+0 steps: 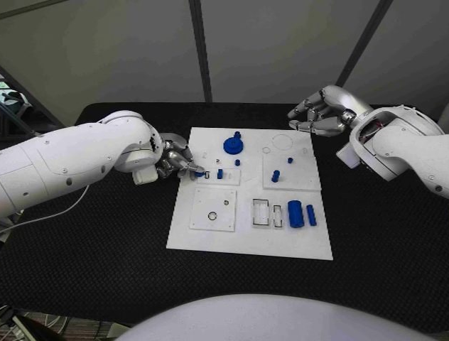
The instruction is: Assemble the parts on the task board
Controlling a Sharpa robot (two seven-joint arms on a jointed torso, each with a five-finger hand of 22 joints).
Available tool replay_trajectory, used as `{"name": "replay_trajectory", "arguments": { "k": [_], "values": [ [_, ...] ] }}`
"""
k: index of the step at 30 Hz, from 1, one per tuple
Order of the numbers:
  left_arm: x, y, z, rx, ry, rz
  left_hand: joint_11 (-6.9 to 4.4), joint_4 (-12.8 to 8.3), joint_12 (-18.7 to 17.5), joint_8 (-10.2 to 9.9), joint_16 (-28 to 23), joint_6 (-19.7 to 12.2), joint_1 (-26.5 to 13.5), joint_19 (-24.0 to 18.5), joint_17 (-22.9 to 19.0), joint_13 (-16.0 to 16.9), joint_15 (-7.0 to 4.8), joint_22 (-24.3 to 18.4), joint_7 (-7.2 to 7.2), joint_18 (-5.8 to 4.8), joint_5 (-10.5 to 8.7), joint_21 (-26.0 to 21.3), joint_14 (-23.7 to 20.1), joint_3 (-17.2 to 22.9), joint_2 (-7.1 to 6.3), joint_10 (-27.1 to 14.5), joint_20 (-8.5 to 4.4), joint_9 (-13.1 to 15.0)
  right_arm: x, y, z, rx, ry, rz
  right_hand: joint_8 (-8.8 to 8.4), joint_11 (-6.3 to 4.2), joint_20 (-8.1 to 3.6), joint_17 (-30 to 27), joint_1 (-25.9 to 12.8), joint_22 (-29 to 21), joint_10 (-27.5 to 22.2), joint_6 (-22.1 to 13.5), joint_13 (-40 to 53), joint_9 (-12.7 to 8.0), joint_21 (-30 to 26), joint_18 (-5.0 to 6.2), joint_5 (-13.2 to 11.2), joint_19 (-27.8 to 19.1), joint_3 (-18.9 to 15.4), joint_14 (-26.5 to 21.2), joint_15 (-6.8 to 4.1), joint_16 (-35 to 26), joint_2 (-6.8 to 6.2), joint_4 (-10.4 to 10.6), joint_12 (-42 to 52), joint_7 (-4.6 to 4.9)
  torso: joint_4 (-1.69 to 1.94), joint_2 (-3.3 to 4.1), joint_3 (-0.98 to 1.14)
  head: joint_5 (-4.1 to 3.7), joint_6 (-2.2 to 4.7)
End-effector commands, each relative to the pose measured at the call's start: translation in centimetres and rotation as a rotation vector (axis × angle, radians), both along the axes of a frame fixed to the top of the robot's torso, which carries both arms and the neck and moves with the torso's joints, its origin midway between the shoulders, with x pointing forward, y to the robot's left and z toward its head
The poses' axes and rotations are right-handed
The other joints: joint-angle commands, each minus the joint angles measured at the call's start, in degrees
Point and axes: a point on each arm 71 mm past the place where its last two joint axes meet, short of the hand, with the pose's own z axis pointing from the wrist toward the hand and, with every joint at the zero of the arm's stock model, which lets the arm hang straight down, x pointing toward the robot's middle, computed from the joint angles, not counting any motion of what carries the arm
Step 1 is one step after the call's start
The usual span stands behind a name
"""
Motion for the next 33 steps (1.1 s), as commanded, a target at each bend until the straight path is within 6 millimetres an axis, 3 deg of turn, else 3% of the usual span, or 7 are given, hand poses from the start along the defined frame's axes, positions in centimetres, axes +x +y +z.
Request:
{"name": "replay_trajectory", "arguments": {
  "k": [1, 5, 10, 19, 26, 33],
  "values": [
    [-0.11, -0.04, 0.15, -0.059, 0.01, 0.029, -0.31, -7.28, -0.36, 0.97, -0.41, -0.57, -0.78, -0.46, 12.21, -0.3, 0.43, 1.4, -0.08, 0.15, 0.49, -0.53, 5.19, 9.61, -1.88, -0.1, -0.1, 0.29, 0.02, 0.1, 0.1, 0.001, -0.002, 0.009, -0.29, -0.09, -0.13, 0.03, -0.16, 0.08, 0.01, 0.3, 0.1, -0.05, -0.12, 1.05, 0.26, 0.46, 0.33, 1.08, -0.06, -0.05, -0.27, 0.01, 0.36, 0.0, -0.06, 0.0, 0.05, 0.03, 0.0],
    [-0.14, 0.14, 0.43, -0.08, 0.004, 0.037, -0.32, -8.24, -1.29, 2.19, -0.54, -1.05, -2.06, -0.55, 12.02, -1.49, 0.42, 1.36, -0.12, 0.21, 0.62, -0.84, 5.13, 13.55, -3.99, -0.42, -0.16, 0.71, 0.06, 0.07, 0.08, 0.0, -0.002, 0.007, -0.28, -0.08, -0.13, 0.06, -0.23, 0.08, 0.01, 0.3, 0.09, -0.05, -0.13, 1.05, 0.26, 0.46, 0.38, 1.09, -0.06, -0.04, -0.23, 0.08, 0.36, 0.0, -0.03, 0.03, 0.03, 0.0, 0.02],
    [-0.13, 0.17, 0.65, -0.095, -0.003, 0.037, -0.38, -9.43, -1.58, 3.48, -0.57, -1.34, -3.38, -0.56, 11.97, -1.9, 0.33, 1.44, -0.15, 0.22, 0.71, -1.0, 5.11, 17.28, -5.71, -0.23, -0.16, 1.17, 0.08, 0.08, 0.07, 0.0, -0.001, 0.008, -0.28, -0.07, -0.13, 0.07, -0.34, 0.12, 0.04, 0.31, 0.12, -0.04, -0.11, 1.04, 0.26, 0.49, 0.45, 1.1, -0.05, -0.04, -0.17, 0.19, 0.41, 0.01, -0.02, 0.03, 0.03, 0.08, 0.06],
    [-0.03, 0.08, 0.75, -0.101, -0.009, 0.042, -0.44, -11.04, -1.65, 4.63, -0.6, -1.67, -4.29, -0.61, 11.91, -2.04, 0.27, 1.48, -0.29, 0.24, 0.86, -1.2, 5.09, 19.62, -7.45, -0.09, -0.2, 1.62, 0.07, 0.09, 0.07, 0.0, -0.001, 0.007, -0.28, -0.07, -0.13, 0.07, -0.34, 0.12, 0.04, 0.31, 0.12, -0.04, -0.11, 1.04, 0.26, 0.49, 0.45, 1.1, -0.05, -0.04, -0.17, 0.19, 0.41, 0.01, -0.04, 0.03, 0.05, 0.09, 0.07],
    [0.06, 0.08, 0.74, -0.093, -0.011, 0.057, -0.31, -13.76, -1.87, 6.11, -0.46, -1.27, -4.63, -0.47, 12.13, -2.25, 0.3, 1.84, 0.01, 0.17, 1.64, -0.99, 5.16, 22.53, -9.63, -0.05, -0.22, 2.12, 0.06, 0.06, 0.07, -0.001, 0.0, 0.006, -0.28, -0.07, -0.13, 0.07, -0.34, 0.12, 0.04, 0.31, 0.12, -0.04, -0.11, 1.04, 0.26, 0.49, 0.45, 1.1, -0.05, -0.04, -0.17, 0.19, 0.41, 0.01, -0.04, 0.04, 0.03, 0.09, 0.11],
    [0.13, -0.01, 0.73, -0.082, -0.015, 0.058, -0.25, -14.48, -1.96, 6.36, -0.3, -1.06, -4.75, -0.39, 12.37, -2.37, 0.35, 2.03, 0.17, 0.14, 2.07, -0.85, 5.24, 23.71, -10.22, -0.04, -0.19, 2.13, 0.06, 0.05, 0.07, -0.001, 0.0, 0.005, -0.28, -0.07, -0.13, 0.09, -0.43, 0.07, 0.04, 0.31, 0.1, -0.04, -0.16, 1.05, 0.31, 0.47, 0.55, 1.11, -0.04, -0.05, -0.09, 0.31, 0.4, 0.01, -0.05, 0.04, 0.03, 0.08, 0.19]
  ]
}}
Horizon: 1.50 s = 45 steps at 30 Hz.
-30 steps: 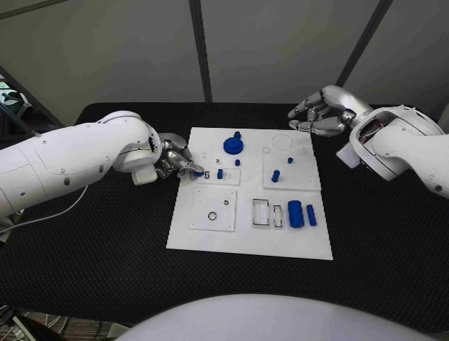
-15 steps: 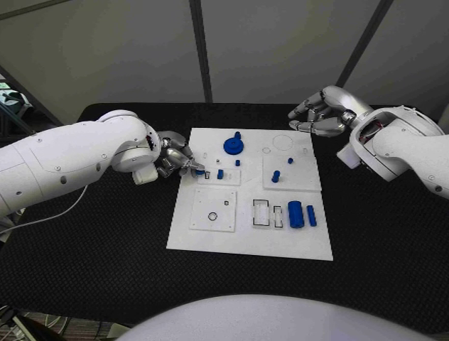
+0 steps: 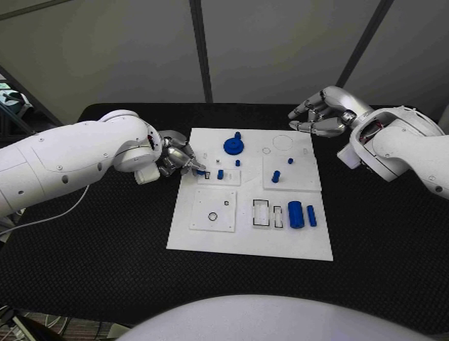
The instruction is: Assemble the parts on the task board
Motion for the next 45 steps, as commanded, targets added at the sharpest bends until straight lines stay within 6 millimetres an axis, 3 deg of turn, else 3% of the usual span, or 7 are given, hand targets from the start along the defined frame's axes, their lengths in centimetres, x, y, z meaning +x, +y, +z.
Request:
{"name": "replay_trajectory", "arguments": {
  "k": [1, 13, 16, 26, 33, 37, 45],
  "values": [
    [0.1, -0.1, 0.1, 0.003, -0.007, 0.005, 0.08, -10.27, -0.26, 0.28, -0.05, 0.19, -0.18, -0.11, 12.4, -0.07, 0.35, 2.07, 0.4, 0.13, 0.32, 0.08, 5.25, 10.58, -0.59, 0.23, -0.05, 0.1, 0.0, 0.1, 0.1, 0.0, -0.001, 0.007, -0.28, -0.06, 0.07, 0.05, -0.43, 0.01, 0.04, 0.31, 0.04, -0.04, -0.16, 1.05, 0.31, 0.26, 0.24, 1.11, -0.05, -0.05, -0.09, 0.0, 0.21, 0.0, -0.02, 0.03, -0.01, -0.08, 0.01],
    [0.7, -1.8, 1.2, 0.099, -0.022, -0.114, 0.1, -10.9, 0.2, 0.46, 0.29, 0.48, -0.5, 0.19, 12.92, 0.47, 0.3, 2.58, 0.49, 0.01, 1.21, 0.68, 5.41, 11.92, -1.12, 0.89, -0.07, 0.26, 0.0, 0.2, 0.1, 0.001, -0.001, 0.009, -0.28, -0.06, 0.07, 0.05, -0.43, 0.01, 0.04, 0.31, 0.04, -0.04, -0.16, 1.05, 0.31, 0.26, 0.24, 1.11, -0.05, -0.05, -0.09, 0.0, 0.21, 0.0, -0.06, 0.04, -0.02, -0.02, 0.07],
    [1.0, -2.2, 1.8, 0.123, -0.011, -0.147, 0.07, -11.21, 0.36, 0.7, 0.42, 0.68, -1.39, 0.35, 13.11, 0.65, 0.25, 2.87, 0.49, -0.05, 5.51, 0.98, 5.47, 12.55, -1.92, 1.44, -0.13, 0.71, 0.0, 0.3, 0.1, 0.001, -0.001, 0.009, -0.28, -0.06, 0.07, 0.05, -0.43, 0.01, 0.04, 0.31, 0.04, -0.04, -0.16, 1.05, 0.31, 0.26, 0.24, 1.11, -0.05, -0.05, -0.09, 0.0, 0.21, 0.0, -0.02, 0.02, 0.03, -0.06, 0.01],
    [1.9, -3.3, 3.4, 0.184, 0.028, -0.232, -0.03, -11.64, 0.97, 0.88, 0.65, 0.86, -1.86, 0.55, 13.46, 1.53, 0.16, 3.23, 0.42, -0.13, 6.99, 1.38, 5.59, 12.9, -2.25, 2.2, -0.19, 1.19, 0.0, 0.4, 0.1, 0.003, -0.002, 0.009, -0.28, -0.06, 0.08, 0.04, -0.51, 0.05, 0.02, 0.31, 0.01, -0.04, -0.14, 1.04, 0.36, 0.3, 0.32, 1.11, -0.04, -0.07, -0.06, 0.1, 0.18, 0.0, -0.01, 0.02, 0.04, 0.05, -0.21],
    [2.2, -3.7, 3.3, 0.232, 0.038, -0.252, -0.15, -12.01, 1.1, 0.94, 0.72, 1.1, -2.43, 0.7, 13.57, 1.82, 0.05, 3.47, 0.31, -0.18, 8.39, 1.62, 5.62, 13.23, -2.57, 2.67, -0.29, 1.68, 0.0, 0.4, 0.1, 0.004, -0.004, 0.007, -0.28, -0.06, 0.08, 0.04, -0.51, 0.05, 0.02, 0.31, 0.01, -0.04, -0.14, 1.04, 0.36, 0.3, 0.32, 1.11, -0.04, -0.07, -0.06, 0.1, 0.18, 0.0, 0.01, -0.05, 0.01, 0.12, -0.43],
    [2.3, -3.9, 3.1, 0.266, 0.03, -0.257, -0.26, -12.34, 1.13, 0.95, 0.76, 1.29, -3.07, 0.85, 13.64, 2.0, -0.08, 3.71, 0.19, -0.24, 10.67, 1.86, 5.65, 13.47, -2.89, 3.07, -0.41, 2.18, 0.0, 0.4, 0.2, 0.005, -0.006, 0.006, -0.28, -0.06, 0.08, 0.04, -0.51, 0.05, 0.02, 0.31, 0.01, -0.04, -0.14, 1.04, 0.36, 0.3, 0.32, 1.11, -0.04, -0.07, -0.06, 0.1, 0.18, 0.0, 0.07, -0.06, 0.0, 0.2, -0.48],
    [2.5, -4.9, 3.0, 0.33, -0.02, -0.27, -0.34, -12.54, 1.32, 0.94, 0.76, 1.41, -3.32, 1.07, 13.64, 2.34, -0.15, 4.02, 0.12, -0.33, 11.42, 2.29, 5.65, 13.58, -3.03, 3.39, -0.48, 2.44, -0.1, 0.5, 0.2, 0.008, -0.01, 0.007, -0.28, -0.07, 0.08, 0.02, -0.53, 0.07, 0.01, 0.31, -0.01, -0.04, -0.13, 1.04, 0.38, 0.31, 0.37, 1.11, -0.04, -0.1, -0.06, 0.13, 0.17, 0.0, -0.02, -0.01, -0.02, 0.43, -0.51]
  ]
}}
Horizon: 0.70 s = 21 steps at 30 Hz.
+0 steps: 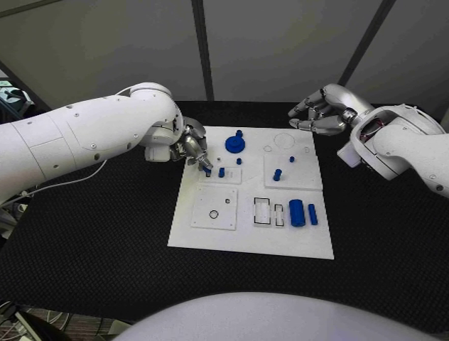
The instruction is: Assemble the parts on the task board
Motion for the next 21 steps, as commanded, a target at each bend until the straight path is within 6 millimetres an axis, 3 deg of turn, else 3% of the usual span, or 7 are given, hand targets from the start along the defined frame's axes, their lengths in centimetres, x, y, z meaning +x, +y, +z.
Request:
{"name": "replay_trajectory", "arguments": {
  "k": [1, 21],
  "values": [
    [0.2, -0.2, 0.1, 0.065, -0.041, -0.016, -0.02, -12.09, 0.2, 0.33, 0.32, 0.44, -0.51, 0.45, 13.64, 0.05, -0.15, 4.02, 0.0, -0.33, 0.32, 0.29, 5.64, 12.02, -0.24, 0.38, 0.15, 0.05, 0.0, 0.1, 0.2, 0.006, -0.01, 0.001, -0.28, -0.07, 0.07, 0.06, -0.53, 0.09, 0.01, 0.31, 0.01, -0.04, -0.13, 1.04, 0.38, 0.32, 0.22, 1.11, -0.04, -0.1, -0.06, -0.03, 0.18, 0.0, -0.08, 0.06, -0.01, 0.08, -0.02],
    [0.4, -1.2, -0.5, 0.145, -0.077, -0.059, -0.05, -12.17, 0.26, 0.33, 0.31, 0.5, -0.59, 0.57, 13.62, 0.16, -0.19, 4.19, -0.03, -0.38, 0.57, 0.52, 5.63, 12.07, -0.29, 0.5, 0.11, 0.15, -0.1, 0.3, 0.2, 0.008, -0.013, 0.004, -0.29, -0.08, 0.07, 0.05, -0.51, 0.04, -0.04, 0.29, -0.05, -0.04, -0.17, 1.05, 0.41, 0.29, 0.27, 1.11, -0.05, -0.12, -0.08, -0.03, 0.12, -0.01, -0.04, 0.07, -0.03, 0.07, -0.19]
  ]
}}
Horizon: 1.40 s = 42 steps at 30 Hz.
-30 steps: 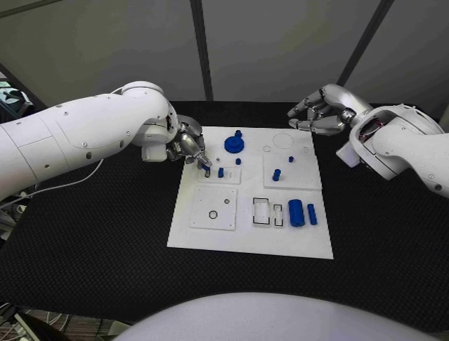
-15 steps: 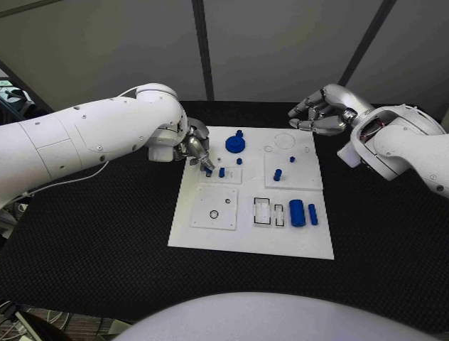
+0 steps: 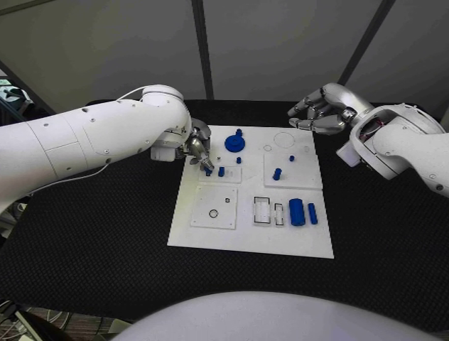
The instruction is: Assemble the parts on the task board
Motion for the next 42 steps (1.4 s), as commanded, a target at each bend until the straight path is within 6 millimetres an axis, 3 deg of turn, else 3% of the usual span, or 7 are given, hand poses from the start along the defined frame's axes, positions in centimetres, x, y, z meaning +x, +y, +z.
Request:
{"name": "replay_trajectory", "arguments": {
  "k": [1, 42],
  "values": [
    [0.19, 0.3, -0.02, 0.048, -0.021, -0.004, -0.11, -11.63, 0.27, 0.33, 0.31, 0.37, -0.19, 0.36, 13.62, 0.03, -0.19, 4.19, -0.16, -0.38, 0.32, 0.23, 5.63, 11.53, 0.07, 0.48, -0.1, 0.04, 0.0, 0.13, 0.19, 0.006, -0.011, 0.001, -0.29, -0.08, 0.07, 0.06, -0.51, 0.04, -0.04, 0.29, -0.05, -0.05, -0.17, 1.06, 0.2, 0.29, 0.27, 1.11, -0.05, -0.12, -0.08, -0.02, 0.12, -0.01, 0.02, -0.02, 0.0, 0.05, -0.04],
    [-0.3, -0.22, -0.18, 0.04, 0.016, -0.026, -0.16, -11.78, 0.29, 0.39, 0.33, 0.56, -0.43, 0.44, 13.65, 0.15, -0.24, 4.29, -0.23, -0.41, 0.78, 0.33, 5.64, 11.68, -0.08, 0.66, -0.16, 0.32, 0.07, 0.3, 0.15, 0.006, -0.01, 0.005, -0.29, -0.08, 0.07, 0.06, -0.51, 0.04, -0.04, 0.29, -0.05, -0.05, -0.17, 1.06, 0.2, 0.29, 0.27, 1.11, -0.05, -0.12, -0.08, -0.02, 0.12, -0.01, 0.0, -0.03, 0.03, 0.1, -0.34]
  ]
}}
